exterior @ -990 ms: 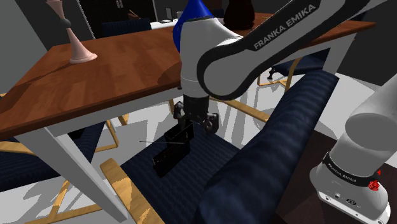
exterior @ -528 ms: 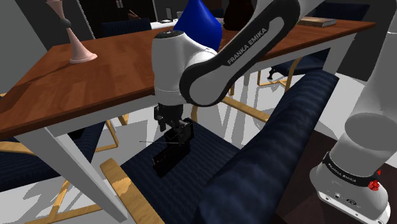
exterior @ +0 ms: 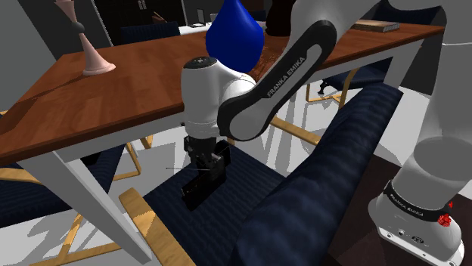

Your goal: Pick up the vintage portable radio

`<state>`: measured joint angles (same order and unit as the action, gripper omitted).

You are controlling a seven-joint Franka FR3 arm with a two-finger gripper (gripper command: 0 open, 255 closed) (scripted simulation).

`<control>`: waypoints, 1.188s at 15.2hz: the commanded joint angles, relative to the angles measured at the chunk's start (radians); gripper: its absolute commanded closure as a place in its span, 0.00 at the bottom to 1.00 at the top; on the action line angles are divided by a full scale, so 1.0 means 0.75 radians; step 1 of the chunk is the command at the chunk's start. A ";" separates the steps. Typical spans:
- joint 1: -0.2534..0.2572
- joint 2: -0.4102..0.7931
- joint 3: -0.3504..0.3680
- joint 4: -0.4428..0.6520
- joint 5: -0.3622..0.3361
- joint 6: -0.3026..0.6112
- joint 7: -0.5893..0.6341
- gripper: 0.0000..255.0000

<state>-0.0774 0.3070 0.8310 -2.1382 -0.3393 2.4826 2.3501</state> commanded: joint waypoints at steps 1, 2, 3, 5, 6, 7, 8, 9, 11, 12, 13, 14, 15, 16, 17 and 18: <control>0.009 0.015 -0.011 0.003 -0.017 0.007 0.009 0.00; 0.011 0.018 -0.013 0.005 -0.020 0.008 0.011 1.00; 0.012 0.020 -0.015 0.005 -0.022 0.009 0.013 1.00; 0.013 0.021 -0.015 0.005 -0.023 0.010 0.014 1.00; 0.013 0.020 -0.015 0.005 -0.023 0.010 0.014 1.00; 0.014 0.021 -0.015 0.005 -0.023 0.010 0.014 1.00; 0.014 0.021 -0.016 0.005 -0.024 0.011 0.015 1.00; 0.014 0.021 -0.016 0.004 -0.024 0.011 0.014 1.00; 0.009 0.015 -0.011 0.003 -0.017 0.007 0.009 1.00; -0.001 0.001 0.001 0.007 0.001 -0.006 -0.002 1.00; -0.010 -0.013 0.012 0.010 0.019 -0.019 -0.014 1.00; -0.019 -0.027 0.023 0.014 0.036 -0.032 -0.026 1.00; -0.028 -0.041 0.033 0.018 0.053 -0.046 -0.037 1.00; -0.037 -0.054 0.043 0.023 0.071 -0.060 -0.049 1.00; -0.045 -0.068 0.053 0.028 0.088 -0.073 -0.061 1.00; -0.053 -0.082 0.062 0.033 0.105 -0.087 -0.072 1.00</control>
<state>-0.1099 0.2587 0.8690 -2.1150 -0.2757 2.4263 2.3057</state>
